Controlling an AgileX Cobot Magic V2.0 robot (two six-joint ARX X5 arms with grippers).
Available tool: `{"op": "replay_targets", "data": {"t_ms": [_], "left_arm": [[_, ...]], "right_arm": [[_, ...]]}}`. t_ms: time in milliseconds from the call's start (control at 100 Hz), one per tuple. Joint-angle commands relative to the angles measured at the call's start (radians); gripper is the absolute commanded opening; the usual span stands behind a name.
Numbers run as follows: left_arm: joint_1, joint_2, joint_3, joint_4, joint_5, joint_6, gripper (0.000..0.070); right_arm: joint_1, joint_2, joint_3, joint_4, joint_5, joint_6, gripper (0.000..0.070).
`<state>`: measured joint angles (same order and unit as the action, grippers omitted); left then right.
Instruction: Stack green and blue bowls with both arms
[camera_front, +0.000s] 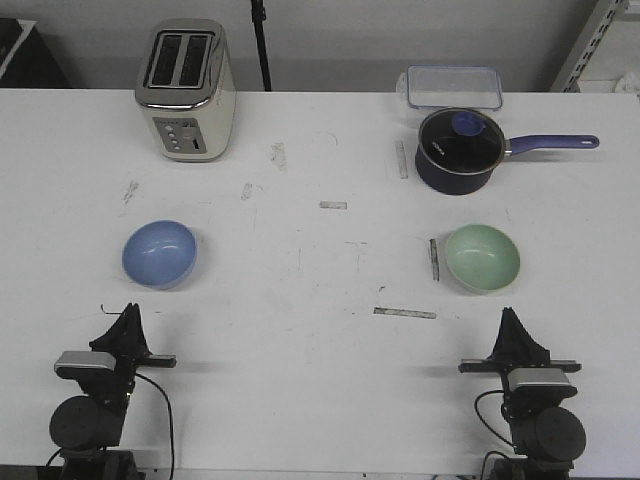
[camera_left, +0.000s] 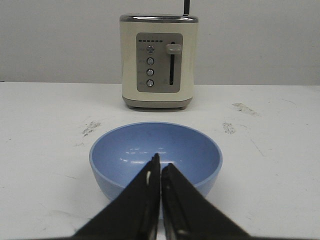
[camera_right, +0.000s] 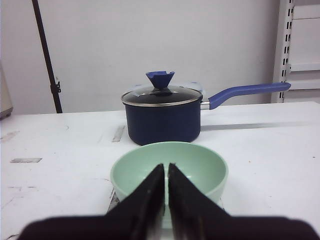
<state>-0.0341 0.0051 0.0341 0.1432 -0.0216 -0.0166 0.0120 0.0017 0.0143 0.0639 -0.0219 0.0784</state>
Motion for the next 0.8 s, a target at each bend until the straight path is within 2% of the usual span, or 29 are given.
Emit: {"op": "replay_targets", "data": {"t_ms": [0,610,790], "left_arm": [[-0.001,-0.002,-0.022,0.015,-0.002,0.005,0.0001],[-0.001,-0.002,-0.022,0.015,-0.002,0.005,0.0001],[-0.001,-0.002,-0.022,0.015,-0.002,0.005,0.0001]], "right_arm": [[-0.001,0.0,-0.002,0.01,0.003,0.0,0.0004],[-0.001,0.0,0.019,0.009,0.003,0.021,0.0004],[-0.001,0.015,0.109,-0.051,0.004,-0.041,0.0004]]}}
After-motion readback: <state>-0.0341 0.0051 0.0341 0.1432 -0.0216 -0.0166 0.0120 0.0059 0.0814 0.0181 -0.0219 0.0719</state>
